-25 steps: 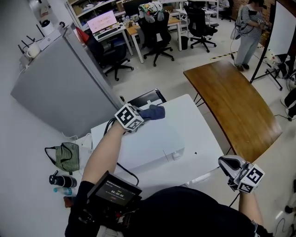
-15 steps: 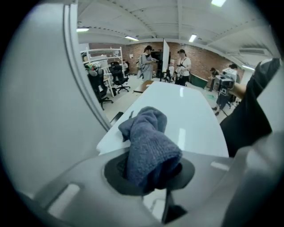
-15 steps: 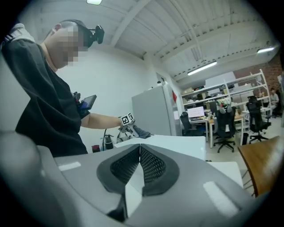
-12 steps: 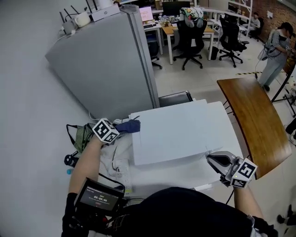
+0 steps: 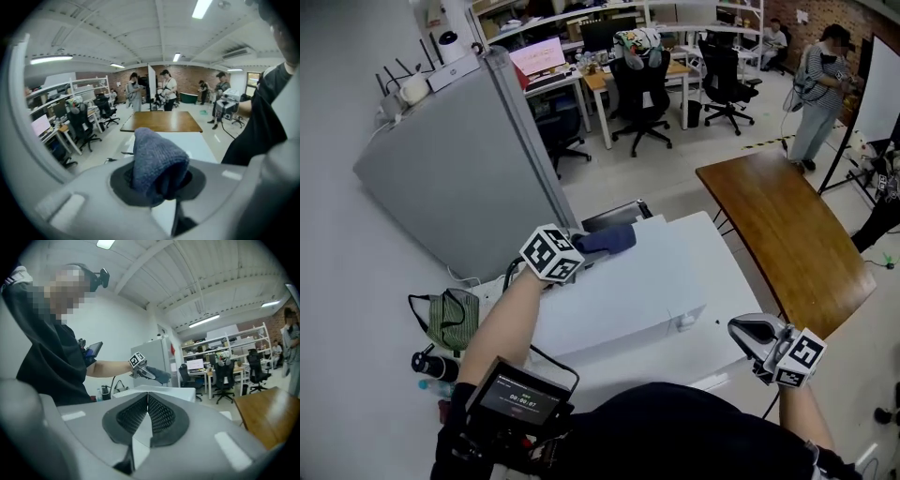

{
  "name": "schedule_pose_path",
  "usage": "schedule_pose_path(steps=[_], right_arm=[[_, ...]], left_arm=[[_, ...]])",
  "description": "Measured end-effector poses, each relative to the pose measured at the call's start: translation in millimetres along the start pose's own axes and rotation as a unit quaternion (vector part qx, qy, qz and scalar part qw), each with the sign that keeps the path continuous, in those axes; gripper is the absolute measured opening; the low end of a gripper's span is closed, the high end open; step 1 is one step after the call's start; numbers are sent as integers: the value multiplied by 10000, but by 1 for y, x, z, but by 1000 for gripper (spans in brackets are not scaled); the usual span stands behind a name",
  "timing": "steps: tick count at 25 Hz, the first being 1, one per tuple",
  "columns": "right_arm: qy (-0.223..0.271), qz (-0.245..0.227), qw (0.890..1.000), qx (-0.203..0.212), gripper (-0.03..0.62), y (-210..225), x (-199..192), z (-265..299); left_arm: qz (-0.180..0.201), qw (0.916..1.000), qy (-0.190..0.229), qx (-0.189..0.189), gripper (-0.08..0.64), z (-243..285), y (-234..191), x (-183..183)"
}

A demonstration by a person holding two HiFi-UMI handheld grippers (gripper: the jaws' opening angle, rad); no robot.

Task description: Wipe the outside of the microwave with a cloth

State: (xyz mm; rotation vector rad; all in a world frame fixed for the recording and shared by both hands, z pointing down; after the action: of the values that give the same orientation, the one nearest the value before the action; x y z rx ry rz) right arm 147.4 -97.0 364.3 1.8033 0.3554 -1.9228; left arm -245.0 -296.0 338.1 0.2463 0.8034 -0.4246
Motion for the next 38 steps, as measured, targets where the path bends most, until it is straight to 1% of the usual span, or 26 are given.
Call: schedule_pose_path(steps=[2, 4, 6, 9, 11, 14, 18, 22, 24, 26, 28, 29, 31, 33, 35, 38], right_arm=[[24, 87, 9993, -361, 6, 18, -5, -37], [47, 178, 9978, -637, 7, 29, -8, -66], [53, 229, 9965, -806, 7, 33, -12, -84], [69, 280, 9961, -834, 6, 39, -14, -86], [83, 265, 9973, -684, 6, 40, -13, -73], [61, 153, 9994, -292, 6, 29, -9, -33], [-17, -19, 9998, 216, 6, -11, -1, 32], [-73, -175, 9974, 700, 6, -60, 2, 94], [-51, -132, 9959, 898, 7, -80, 1, 117], [-59, -117, 9947, 1022, 7, -95, 2, 128], [-66, -133, 9950, 985, 6, -99, 5, 122], [-37, -132, 9957, 913, 7, -97, 7, 113], [56, -145, 9973, 720, 6, -86, 10, 86], [124, -188, 9987, 466, 7, -71, 10, 47], [153, -193, 9996, 161, 6, -53, 7, -1], [203, -92, 9991, -374, 7, -27, 1, -76]], left_arm=[[218, 9992, -87, -313, 75, 60, 15, 39], [402, 9971, -347, -544, 75, 109, 29, 58], [518, 9941, -645, -696, 75, 138, 39, 58], [472, 9926, -863, -715, 75, 141, 37, 40], [319, 9933, -940, -587, 75, 121, 27, 20], [67, 9927, -1172, -274, 75, 67, 12, -30], [-292, 9890, -1445, 136, 75, -30, 3, -117], [-650, 9834, -1628, 462, 75, -118, 5, -198], [-804, 9808, -1650, 662, 75, -150, 4, -227], [-965, 9804, -1494, 850, 75, -173, -1, -236], [-1005, 9828, -1203, 977, 75, -181, -4, -223], [-951, 9851, -1036, 987, 75, -178, -4, -207], [-729, 9909, -720, 873, 75, -154, 1, -161], [-454, 9960, -452, 624, 75, -111, 12, -105], [-190, 9990, -255, 330, 75, -52, 26, -47], [156, 9996, -194, -94, 75, 43, 55, 23]])
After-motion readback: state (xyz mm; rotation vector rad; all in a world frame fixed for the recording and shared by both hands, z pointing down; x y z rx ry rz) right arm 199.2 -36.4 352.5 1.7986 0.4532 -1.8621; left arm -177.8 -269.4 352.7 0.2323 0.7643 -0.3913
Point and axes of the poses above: the fingertips, and each gripper's own axes: z forward along the fingers, y to its right, x out of its top, the point moved 10 cm from there along -z, backward along the fingers, and after that the axes turned 1 degree about x, right-handed, at the moved point
